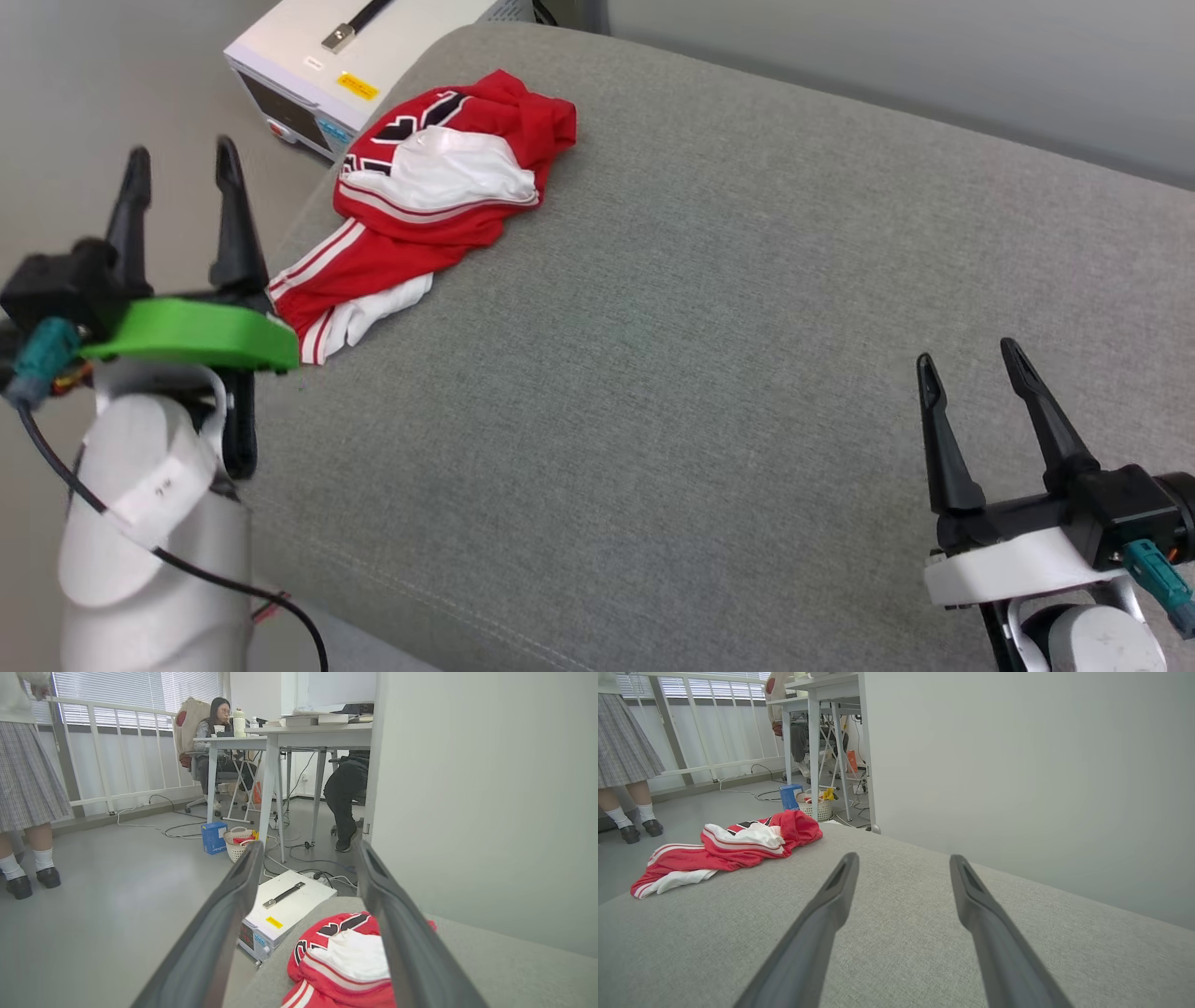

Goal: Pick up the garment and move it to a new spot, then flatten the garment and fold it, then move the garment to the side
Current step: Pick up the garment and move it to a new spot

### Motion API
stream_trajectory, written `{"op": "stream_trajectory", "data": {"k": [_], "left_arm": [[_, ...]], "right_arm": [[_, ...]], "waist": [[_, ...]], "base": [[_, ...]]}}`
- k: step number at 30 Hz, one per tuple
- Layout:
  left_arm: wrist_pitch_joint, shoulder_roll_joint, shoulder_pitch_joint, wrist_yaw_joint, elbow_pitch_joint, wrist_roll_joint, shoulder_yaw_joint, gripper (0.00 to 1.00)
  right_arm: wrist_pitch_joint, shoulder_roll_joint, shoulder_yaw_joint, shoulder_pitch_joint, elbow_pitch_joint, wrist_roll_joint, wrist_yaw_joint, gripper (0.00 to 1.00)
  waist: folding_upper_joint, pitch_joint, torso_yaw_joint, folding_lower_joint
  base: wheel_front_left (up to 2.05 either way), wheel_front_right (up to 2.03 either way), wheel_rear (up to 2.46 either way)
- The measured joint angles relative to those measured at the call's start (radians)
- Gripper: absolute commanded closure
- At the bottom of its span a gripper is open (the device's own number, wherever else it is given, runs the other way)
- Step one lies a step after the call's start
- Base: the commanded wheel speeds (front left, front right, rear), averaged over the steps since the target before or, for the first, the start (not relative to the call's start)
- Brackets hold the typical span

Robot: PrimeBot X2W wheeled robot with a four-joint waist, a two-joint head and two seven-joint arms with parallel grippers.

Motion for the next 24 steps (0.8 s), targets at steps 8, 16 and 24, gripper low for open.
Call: {"op": "stream_trajectory", "data": {"k": [8,16,24], "left_arm": [[0.007,0.181,-0.292,-0.012,0.161,-0.128,-0.118,0.00],[0.262,0.359,-0.502,-0.012,0.277,-0.413,-0.324,0.00],[0.618,0.467,-0.575,-0.012,0.310,-0.636,-0.529,0.00]], "right_arm": [[0.000,-0.001,0.019,-0.075,-0.030,-0.030,0.000,0.00],[0.000,-0.011,0.023,-0.121,-0.072,-0.038,0.000,0.00],[0.000,-0.023,0.024,-0.145,-0.109,-0.039,0.000,0.00]], "waist": [[0.0000,0.090,-0.063,0.0000],[0.0000,0.182,-0.137,0.0001],[0.0000,0.261,-0.194,0.0000]], "base": [[0.00,0.00,0.00],[0.00,0.00,0.00],[0.00,0.00,0.00]]}}
